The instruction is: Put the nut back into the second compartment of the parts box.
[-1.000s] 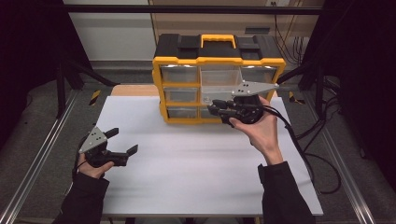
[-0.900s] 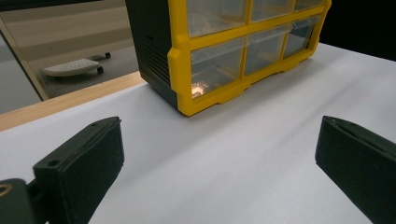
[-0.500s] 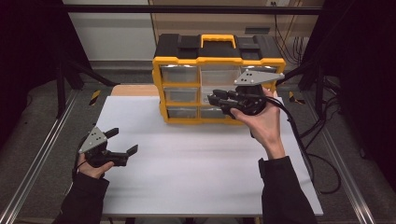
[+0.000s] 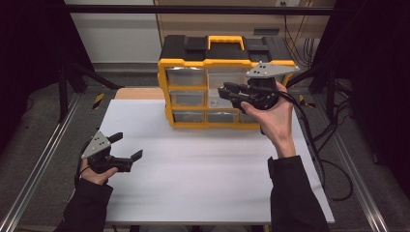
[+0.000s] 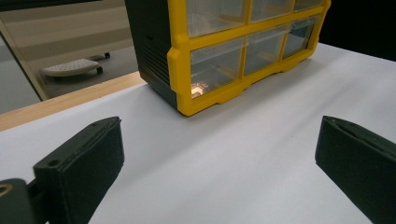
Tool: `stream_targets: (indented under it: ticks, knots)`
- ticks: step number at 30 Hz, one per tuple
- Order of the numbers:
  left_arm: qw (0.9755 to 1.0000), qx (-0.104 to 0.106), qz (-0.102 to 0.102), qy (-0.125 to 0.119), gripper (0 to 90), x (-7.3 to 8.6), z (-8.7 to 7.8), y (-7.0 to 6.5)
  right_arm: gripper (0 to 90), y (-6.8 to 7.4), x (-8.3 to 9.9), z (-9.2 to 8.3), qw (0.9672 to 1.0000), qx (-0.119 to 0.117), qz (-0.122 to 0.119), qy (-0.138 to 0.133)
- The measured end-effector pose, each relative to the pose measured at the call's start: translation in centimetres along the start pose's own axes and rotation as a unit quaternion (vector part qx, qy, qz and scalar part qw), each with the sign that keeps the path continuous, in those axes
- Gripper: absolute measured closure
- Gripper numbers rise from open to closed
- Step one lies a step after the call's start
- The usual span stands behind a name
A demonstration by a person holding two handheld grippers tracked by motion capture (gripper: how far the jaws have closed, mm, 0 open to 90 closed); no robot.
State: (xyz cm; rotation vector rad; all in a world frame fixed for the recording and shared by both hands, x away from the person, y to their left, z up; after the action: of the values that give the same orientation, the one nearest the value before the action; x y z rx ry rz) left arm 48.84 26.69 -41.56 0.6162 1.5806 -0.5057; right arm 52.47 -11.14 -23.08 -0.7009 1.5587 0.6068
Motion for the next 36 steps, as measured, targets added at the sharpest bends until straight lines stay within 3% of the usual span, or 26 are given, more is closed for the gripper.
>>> stream_targets:
  ticks: [17,25,36]
  knots:
    - [1.0000,0.000,0.001,0.000,0.4,0.0,0.0,0.0,70.4,-2.6,-0.8,0.7,0.9991,0.042,0.005,-0.005]
    - [1.0000,0.000,0.001,0.000,0.4,0.0,0.0,0.0,70.4,-3.5,-0.2,1.4,0.9977,0.067,0.000,0.007]
    - [1.0000,0.001,0.001,0.000,0.4,0.0,0.0,0.0,70.4,-4.7,0.9,2.0,0.9964,0.082,0.000,0.021]
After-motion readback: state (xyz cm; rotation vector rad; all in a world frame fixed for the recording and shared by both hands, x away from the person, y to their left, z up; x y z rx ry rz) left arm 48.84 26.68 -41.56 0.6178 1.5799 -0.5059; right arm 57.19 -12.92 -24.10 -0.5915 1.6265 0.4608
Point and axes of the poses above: each handheld gripper's, and its own axes: z roughly forward along the jaws, x roughly out of its underside, y roughly to its left, the point moved 4 cm from there along z, roughly forward along the jaws, and after that the axes turned 13 degrees about -y, right-handed, at the moved point
